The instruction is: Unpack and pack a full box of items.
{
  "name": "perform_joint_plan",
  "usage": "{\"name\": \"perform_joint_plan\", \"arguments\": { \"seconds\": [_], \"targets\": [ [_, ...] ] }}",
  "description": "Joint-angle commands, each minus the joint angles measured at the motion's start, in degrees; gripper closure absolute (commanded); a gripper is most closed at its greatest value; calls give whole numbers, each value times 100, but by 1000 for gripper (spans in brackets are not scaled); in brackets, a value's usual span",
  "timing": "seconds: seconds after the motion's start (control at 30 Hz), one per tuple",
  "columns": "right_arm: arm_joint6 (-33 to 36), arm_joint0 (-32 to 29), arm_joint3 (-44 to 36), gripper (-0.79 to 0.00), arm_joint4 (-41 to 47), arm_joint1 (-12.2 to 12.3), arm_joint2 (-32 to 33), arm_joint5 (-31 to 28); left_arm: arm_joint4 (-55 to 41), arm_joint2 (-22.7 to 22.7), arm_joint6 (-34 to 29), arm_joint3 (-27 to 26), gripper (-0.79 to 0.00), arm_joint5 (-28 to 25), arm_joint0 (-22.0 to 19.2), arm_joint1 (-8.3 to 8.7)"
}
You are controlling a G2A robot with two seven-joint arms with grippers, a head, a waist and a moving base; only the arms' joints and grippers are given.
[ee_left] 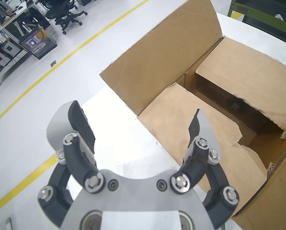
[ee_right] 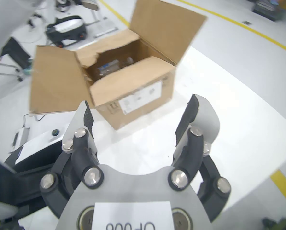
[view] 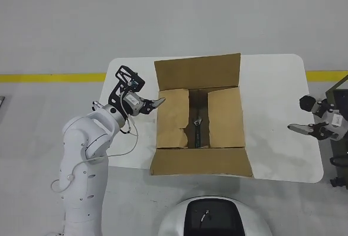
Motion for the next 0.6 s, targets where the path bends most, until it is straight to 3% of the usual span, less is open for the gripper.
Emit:
{"name": "perform_joint_plan", "arguments": {
  "seconds": [0.0,0.13,0.5,0.57],
  "targets": [
    [-127,-232,-206,0,-366,-44,18,855,0,0,0,0,-785,0,0,0],
    [-560,-437,-390,0,-679,-148,-254,1501,0,0,0,0,-785,0,0,0],
    [-539,-462,-397,0,-718,-173,-370,1535,0,0,0,0,-785,0,0,0],
    [-800,-453,-394,0,-728,-209,-361,1611,0,0,0,0,-785,0,0,0]
  ]
}}
